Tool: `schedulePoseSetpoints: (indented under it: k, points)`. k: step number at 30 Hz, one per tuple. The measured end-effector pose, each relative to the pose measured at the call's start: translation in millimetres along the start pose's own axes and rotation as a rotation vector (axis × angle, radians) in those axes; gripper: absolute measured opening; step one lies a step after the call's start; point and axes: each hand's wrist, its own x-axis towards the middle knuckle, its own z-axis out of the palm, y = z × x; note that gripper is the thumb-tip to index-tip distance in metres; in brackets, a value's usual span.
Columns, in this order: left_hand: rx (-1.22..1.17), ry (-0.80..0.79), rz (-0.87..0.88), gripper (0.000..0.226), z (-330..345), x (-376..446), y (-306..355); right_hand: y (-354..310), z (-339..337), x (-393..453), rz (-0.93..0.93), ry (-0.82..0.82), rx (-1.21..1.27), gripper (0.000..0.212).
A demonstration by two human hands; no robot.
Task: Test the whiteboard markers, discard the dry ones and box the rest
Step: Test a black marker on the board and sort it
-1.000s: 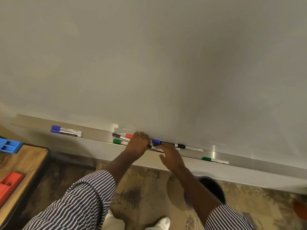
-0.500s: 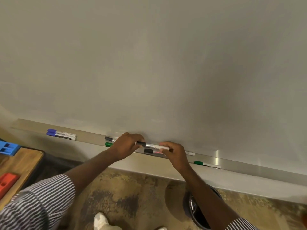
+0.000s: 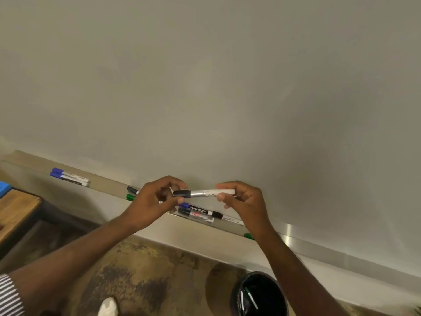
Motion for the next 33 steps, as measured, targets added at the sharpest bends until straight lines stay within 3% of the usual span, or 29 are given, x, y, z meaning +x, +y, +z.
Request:
schedulePoseSetpoints:
  k: [5,8,11,13,18,20,24,28,33]
  points:
    - [-0.155,0.149,0.076,0.020,-12,-3,28,-30,32,9,0.014,0.094,0.291,0.028]
    - [-0.141,0.175,0.136,0.020,-31,-1,43,-43,65,17,-0.009,0.058,0.397,0.029]
    - [-0.122,0.171,0.183,0.022,-58,6,51,-54,107,28,-0.072,-0.037,0.297,0.054]
    - [-0.140,0.185,0.209,0.024,-77,11,54,-65,135,36,-0.100,-0.011,0.283,0.063]
    - [-0.255,0.240,0.241,0.032,-118,21,59,-93,195,56,-0.231,0.119,0.398,0.035]
    - [-0.312,0.239,0.236,0.049,-128,22,61,-103,218,63,-0.241,0.143,0.439,0.028]
    - [-0.560,0.302,0.248,0.056,-138,21,71,-112,260,76,-0.251,0.238,0.422,0.006]
    - [-0.825,0.375,0.190,0.034,-144,21,87,-122,288,82,-0.206,0.367,0.405,0.017]
    - [-0.873,0.491,0.104,0.033,-143,20,97,-130,306,84,-0.226,0.492,0.383,0.014]
